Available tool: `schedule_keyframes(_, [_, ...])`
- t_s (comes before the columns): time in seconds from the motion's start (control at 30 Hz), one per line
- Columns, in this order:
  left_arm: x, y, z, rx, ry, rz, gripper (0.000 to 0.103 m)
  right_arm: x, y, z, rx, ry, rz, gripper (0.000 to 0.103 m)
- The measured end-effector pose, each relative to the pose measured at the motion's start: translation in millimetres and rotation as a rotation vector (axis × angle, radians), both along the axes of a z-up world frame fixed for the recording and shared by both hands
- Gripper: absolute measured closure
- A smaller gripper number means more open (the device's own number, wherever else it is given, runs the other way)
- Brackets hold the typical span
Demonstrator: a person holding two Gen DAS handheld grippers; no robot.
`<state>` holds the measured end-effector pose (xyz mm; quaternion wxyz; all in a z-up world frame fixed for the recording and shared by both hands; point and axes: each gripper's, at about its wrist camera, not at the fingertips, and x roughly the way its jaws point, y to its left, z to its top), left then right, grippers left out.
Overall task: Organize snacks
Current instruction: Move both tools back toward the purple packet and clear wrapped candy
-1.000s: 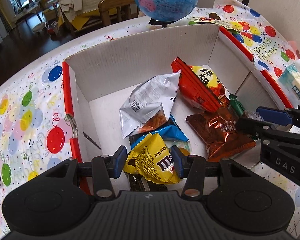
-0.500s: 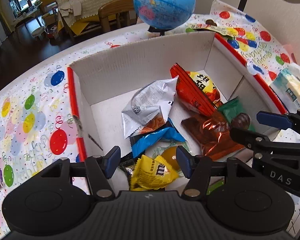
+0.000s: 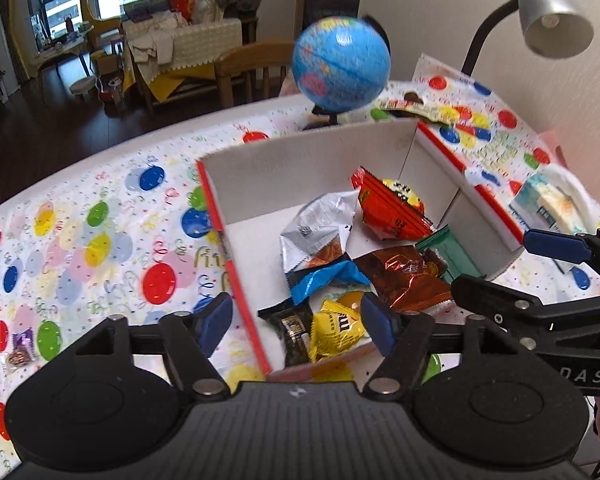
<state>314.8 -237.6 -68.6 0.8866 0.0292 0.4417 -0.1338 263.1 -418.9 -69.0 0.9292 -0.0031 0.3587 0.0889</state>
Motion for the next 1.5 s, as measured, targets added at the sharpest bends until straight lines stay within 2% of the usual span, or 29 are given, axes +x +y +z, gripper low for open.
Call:
schedule_keyframes(0.1, [-14.1, 17.8, 11.6, -0.021, -0.025, 0.0, 0.025, -11.3, 14.0, 11.1, 0.013, -0.021, 0.007, 0.003])
schedule_keyframes(0.33, [-45.3, 62.7, 30.2, -0.034, -0.068, 0.016, 0.023, -36.1, 54.1, 29.2, 0.031, -0.059, 0.049, 0.001])
schedule_keyframes(0.4, [-53.5, 76.4, 35.1, -0.04, -0.082, 0.023, 0.018, -41.6, 66.3, 32.8, 0.032, -0.067, 0.059, 0.001])
schedule_keyframes(0.63, [-78.6, 123.8, 44.2, -0.053, -0.105, 0.051, 0.016, -59.6, 110.6, 39.7, 0.044, -0.078, 0.087, 0.001])
schedule_keyframes(0.73, [-86.7, 146.2, 43.9, -0.067, -0.109, 0.07, 0.011, -65.1, 130.5, 40.7, 0.048, -0.078, 0.102, 0.001])
schedule_keyframes(0.8, [-92.4, 162.4, 43.5, -0.072, -0.116, 0.094, 0.003, -68.3, 143.7, 40.8, 0.052, -0.078, 0.116, 0.001])
schedule_keyframes(0.9, [-99.5, 187.2, 42.2, -0.089, -0.12, 0.117, 0.001, -72.1, 163.0, 39.5, 0.048, -0.074, 0.129, 0.0])
schedule_keyframes(1.2, [-114.5, 252.9, 34.8, -0.081, -0.119, 0.209, 0.0, -74.3, 216.7, 29.9, 0.023, -0.05, 0.17, 0.0])
schedule_keyframes(1.5, [-101.2, 295.5, 12.4, -0.086, -0.068, 0.306, 0.0, -61.3, 256.1, 16.0, -0.027, -0.03, 0.261, 0.001])
